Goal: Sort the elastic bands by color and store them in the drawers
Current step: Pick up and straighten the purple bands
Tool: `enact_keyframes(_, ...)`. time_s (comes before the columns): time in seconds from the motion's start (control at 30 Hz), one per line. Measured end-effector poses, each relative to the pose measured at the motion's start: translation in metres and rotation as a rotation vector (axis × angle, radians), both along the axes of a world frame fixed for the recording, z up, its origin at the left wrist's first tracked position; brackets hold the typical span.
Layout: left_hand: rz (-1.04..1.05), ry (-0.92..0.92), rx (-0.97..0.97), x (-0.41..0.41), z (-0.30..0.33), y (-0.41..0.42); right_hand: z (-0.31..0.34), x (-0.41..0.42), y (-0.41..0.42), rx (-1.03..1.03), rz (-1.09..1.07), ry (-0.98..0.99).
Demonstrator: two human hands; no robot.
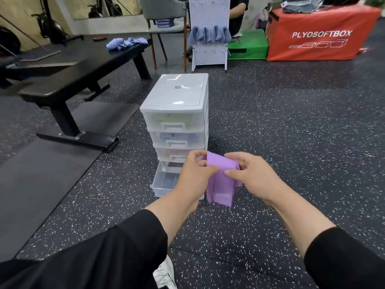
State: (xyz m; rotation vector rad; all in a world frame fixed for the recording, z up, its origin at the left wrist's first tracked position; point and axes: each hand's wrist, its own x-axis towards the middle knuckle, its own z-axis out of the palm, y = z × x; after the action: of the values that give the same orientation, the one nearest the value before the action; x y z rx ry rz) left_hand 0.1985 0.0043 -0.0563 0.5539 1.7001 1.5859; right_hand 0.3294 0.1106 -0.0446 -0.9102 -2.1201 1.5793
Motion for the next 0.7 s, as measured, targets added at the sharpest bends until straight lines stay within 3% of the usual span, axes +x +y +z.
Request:
enact_keyframes(0.2,-0.057,0.081,0.030,-0.003,0.009,-0.001,-0.005,-0.003,0.002,0.403,-0.026,-0.111)
enact_keyframes(0.33,-0.010,0.257,0.036,-0.010,0.014,-0.002,0.002,-0.001,-0.001,0.246,-0.087,0.063)
enact_keyframes(0.5,-0.260,0.152,0.019,-0.008,0.014,0.000,0.012,-0.001,-0.002,-0.036,-0.121,0.246)
enact_keyframes(0.7,-0.202,0.154,0.005,0.012,0.014,0.010,0.005,-0.010,-0.012,-0.049,-0.205,0.252)
